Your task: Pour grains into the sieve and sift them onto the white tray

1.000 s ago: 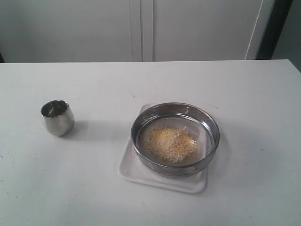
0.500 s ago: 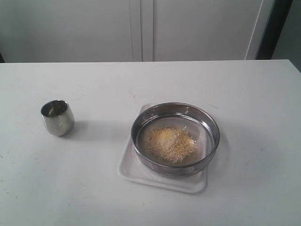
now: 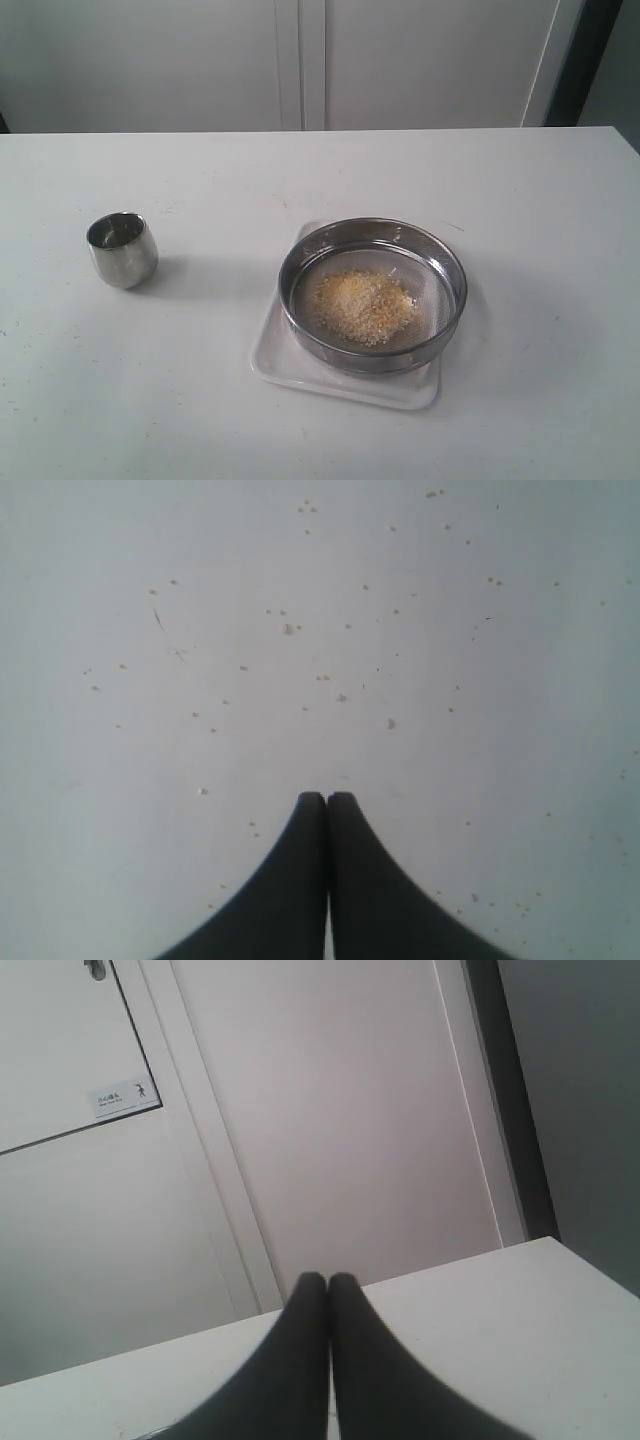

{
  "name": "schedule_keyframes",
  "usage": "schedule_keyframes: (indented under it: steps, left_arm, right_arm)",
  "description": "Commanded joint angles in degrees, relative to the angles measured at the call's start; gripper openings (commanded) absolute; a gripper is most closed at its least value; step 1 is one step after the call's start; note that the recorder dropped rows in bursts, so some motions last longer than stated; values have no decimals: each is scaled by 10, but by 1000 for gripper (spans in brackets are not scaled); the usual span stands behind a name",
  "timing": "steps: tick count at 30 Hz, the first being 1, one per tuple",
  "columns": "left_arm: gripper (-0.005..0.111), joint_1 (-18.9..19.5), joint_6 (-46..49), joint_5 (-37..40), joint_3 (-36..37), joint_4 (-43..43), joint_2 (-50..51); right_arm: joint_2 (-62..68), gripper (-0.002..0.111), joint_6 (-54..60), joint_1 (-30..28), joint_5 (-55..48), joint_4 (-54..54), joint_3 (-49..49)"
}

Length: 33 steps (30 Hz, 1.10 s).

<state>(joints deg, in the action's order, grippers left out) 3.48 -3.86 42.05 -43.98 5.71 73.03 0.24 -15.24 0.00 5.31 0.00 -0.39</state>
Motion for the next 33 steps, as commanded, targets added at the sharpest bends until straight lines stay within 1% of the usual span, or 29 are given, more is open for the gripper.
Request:
schedule_keyframes:
  steps: [1, 7, 13, 18, 22, 24, 28, 30, 33]
  left_arm:
    - [0, 2, -1, 8, -4, 6, -4]
    - [0, 2, -1, 8, -4, 6, -4]
    - [0, 2, -1, 8, -4, 6, -4]
    - [0, 2, -1, 8, -4, 6, -4]
    - [0, 2, -1, 8, -4, 6, -4]
    - [0, 2, -1, 8, -4, 6, -4]
    - [0, 2, -1, 8, -4, 6, -4]
    - [0, 2, -1, 8, -4, 6, -4]
    - [0, 2, -1, 8, -4, 6, -4]
  right_arm:
    - [-2, 0, 0, 1, 9, 0, 4]
    - [-2, 0, 0, 1, 17, 0, 4]
    - [-2, 0, 46, 1, 15, 0, 4]
    - [-2, 0, 67, 1, -35, 0, -12]
    - [-2, 0, 77, 1, -106, -19, -57]
    - [24, 0, 77, 1, -126, -22, -84]
    - [119, 0, 81, 1, -186, -22, -150]
    - [168, 0, 100, 1, -218, -20, -186]
    - [250, 0, 145, 1, -285, 10, -244]
